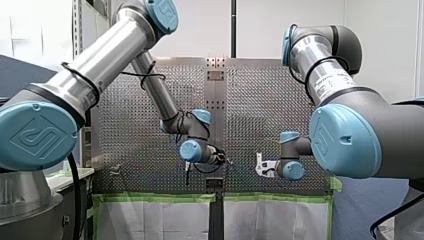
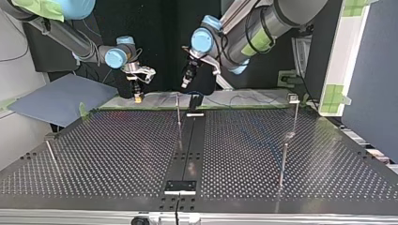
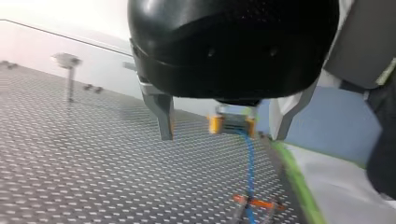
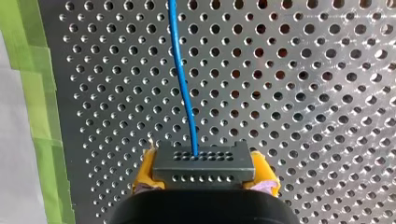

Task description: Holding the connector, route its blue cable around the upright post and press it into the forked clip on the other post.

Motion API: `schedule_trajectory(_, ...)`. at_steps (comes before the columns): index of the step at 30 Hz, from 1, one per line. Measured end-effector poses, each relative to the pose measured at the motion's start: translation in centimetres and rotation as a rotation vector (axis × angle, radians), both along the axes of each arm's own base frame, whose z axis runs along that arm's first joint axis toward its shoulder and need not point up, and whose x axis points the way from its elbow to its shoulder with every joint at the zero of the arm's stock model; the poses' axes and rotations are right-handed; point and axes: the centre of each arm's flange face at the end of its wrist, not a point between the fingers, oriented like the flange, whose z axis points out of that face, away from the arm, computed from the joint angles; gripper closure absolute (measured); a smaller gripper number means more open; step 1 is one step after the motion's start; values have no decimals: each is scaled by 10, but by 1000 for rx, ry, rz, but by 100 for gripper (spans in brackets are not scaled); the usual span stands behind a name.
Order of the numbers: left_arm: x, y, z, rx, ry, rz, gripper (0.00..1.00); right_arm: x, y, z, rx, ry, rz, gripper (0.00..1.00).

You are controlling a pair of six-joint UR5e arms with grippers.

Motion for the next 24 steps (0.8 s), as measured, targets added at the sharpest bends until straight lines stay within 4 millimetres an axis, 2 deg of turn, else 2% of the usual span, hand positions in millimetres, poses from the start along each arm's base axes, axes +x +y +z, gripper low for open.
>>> schedule_trajectory(24,-39,35,69,-257,-105,30,1,2,1,-2,-4,-4,8,98)
